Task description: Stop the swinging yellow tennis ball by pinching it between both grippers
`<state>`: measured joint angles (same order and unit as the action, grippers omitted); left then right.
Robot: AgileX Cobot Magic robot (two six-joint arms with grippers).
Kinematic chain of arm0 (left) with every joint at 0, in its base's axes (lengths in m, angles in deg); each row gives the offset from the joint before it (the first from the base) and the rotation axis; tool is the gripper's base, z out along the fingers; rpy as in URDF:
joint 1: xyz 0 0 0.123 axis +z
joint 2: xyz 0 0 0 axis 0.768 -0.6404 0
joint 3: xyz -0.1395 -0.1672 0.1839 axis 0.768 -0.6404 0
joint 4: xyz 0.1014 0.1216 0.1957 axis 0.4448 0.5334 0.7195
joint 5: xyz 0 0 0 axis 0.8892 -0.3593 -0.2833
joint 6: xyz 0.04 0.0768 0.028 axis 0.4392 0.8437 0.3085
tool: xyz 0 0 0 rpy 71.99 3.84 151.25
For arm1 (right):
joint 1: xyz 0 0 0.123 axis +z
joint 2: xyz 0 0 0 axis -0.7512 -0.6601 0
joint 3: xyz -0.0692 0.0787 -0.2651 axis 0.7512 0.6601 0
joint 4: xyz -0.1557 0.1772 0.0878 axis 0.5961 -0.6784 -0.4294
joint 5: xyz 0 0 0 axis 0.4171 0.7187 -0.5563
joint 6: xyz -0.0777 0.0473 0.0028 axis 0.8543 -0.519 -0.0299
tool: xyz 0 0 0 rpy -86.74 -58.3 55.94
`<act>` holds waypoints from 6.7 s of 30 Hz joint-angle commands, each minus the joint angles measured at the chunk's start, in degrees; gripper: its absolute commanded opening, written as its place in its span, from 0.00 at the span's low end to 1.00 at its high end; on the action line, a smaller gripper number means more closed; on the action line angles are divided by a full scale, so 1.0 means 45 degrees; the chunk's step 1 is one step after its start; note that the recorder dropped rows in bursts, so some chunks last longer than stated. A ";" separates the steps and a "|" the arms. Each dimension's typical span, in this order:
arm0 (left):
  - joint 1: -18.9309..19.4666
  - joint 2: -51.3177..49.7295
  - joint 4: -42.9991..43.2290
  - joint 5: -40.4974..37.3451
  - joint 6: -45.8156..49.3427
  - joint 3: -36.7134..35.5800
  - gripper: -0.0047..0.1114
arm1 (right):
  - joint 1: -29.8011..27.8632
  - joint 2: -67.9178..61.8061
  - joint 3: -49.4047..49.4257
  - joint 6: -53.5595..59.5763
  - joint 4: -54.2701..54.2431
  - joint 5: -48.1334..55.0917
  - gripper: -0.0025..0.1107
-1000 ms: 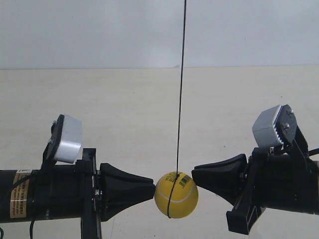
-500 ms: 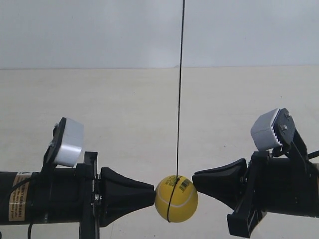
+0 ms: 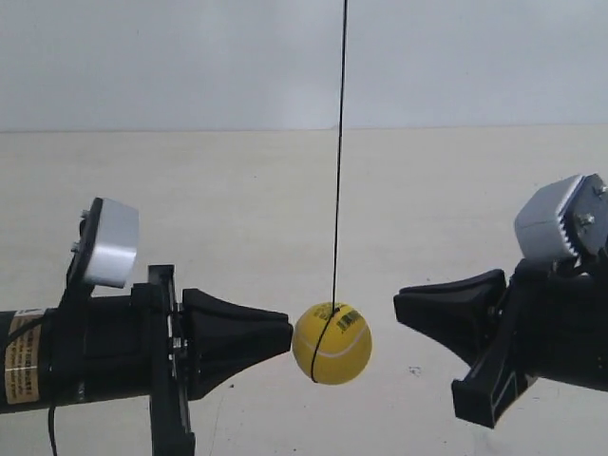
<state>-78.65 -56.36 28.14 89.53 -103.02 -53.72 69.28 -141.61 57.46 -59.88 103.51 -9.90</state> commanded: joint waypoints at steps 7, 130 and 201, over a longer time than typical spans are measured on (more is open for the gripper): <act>-0.0022 0.2918 -0.2283 -0.4228 -0.0743 -0.0015 0.08 | -0.0010 0.5269 0.0231 -0.1774 -0.0054 0.2650 0.02; 0.7168 1.9724 -1.1931 -1.4695 0.6703 -0.4378 0.08 | -0.0010 1.2655 0.0264 -0.3156 -0.0108 0.6081 0.02; 0.7168 1.9724 -1.1931 -1.4664 0.6699 -0.4378 0.08 | -0.3884 1.4533 0.3533 1.0806 -1.3035 0.6458 0.02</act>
<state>-46.71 32.26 -25.60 22.97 -73.05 -73.19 55.75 -76.53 72.98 -11.36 45.00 13.92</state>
